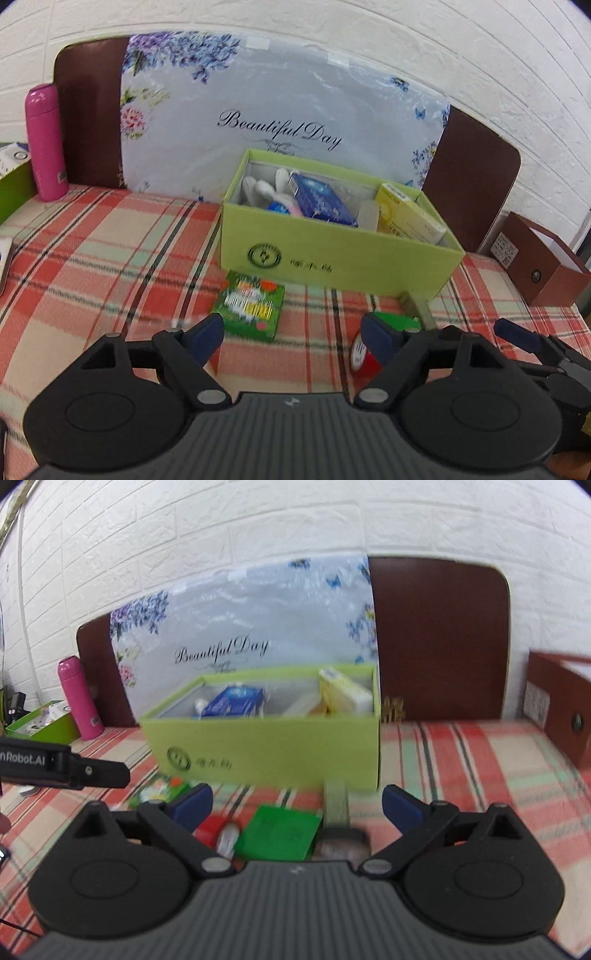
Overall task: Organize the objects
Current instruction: 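Grasp the red tape roll with the right tool while the left grasps the toothpick bag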
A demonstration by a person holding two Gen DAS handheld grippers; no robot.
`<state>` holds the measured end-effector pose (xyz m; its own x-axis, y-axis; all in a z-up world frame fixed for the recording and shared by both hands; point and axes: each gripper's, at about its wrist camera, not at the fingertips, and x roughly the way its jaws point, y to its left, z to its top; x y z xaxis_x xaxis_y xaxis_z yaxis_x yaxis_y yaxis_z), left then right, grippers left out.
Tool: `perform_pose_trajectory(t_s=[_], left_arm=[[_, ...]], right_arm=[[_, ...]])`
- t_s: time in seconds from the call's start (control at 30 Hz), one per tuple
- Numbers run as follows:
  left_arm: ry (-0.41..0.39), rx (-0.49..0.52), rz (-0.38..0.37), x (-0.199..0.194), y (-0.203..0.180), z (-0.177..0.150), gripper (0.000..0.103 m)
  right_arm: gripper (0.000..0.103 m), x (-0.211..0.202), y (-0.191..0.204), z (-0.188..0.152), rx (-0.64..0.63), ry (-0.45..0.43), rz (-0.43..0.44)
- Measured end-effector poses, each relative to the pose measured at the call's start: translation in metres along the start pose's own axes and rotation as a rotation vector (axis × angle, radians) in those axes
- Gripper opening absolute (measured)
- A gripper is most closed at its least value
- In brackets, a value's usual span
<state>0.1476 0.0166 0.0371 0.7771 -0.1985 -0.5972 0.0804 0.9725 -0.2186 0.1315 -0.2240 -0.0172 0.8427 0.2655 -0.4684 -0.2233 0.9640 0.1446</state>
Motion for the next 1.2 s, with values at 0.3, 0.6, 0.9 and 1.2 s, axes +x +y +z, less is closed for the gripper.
perform_pose_trajectory(t_s=[0.3,0.6,0.9,1.2], left_arm=[[0.11,-0.078,0.097,-0.013,0.04,-0.054,0.084],[0.088,-0.117,0.123,-0.007,0.063,-0.049,0.084],[0.089,-0.111,0.106,0.026,0.072,-0.026,0.083],[0.145,-0.055,0.071,0.034,0.065,-0.033,0.029]], right_arm=[[0.079,-0.001,0.03,-0.036,-0.019,0.115,0.057],[0.05,0.033,0.066,-0.018,-0.117,0.104,0.1],[0.005,0.016,0.069,-0.021,-0.248,0.08,0.07],[0.014,-0.015,0.054,-0.018,-0.238,0.084,0.085]])
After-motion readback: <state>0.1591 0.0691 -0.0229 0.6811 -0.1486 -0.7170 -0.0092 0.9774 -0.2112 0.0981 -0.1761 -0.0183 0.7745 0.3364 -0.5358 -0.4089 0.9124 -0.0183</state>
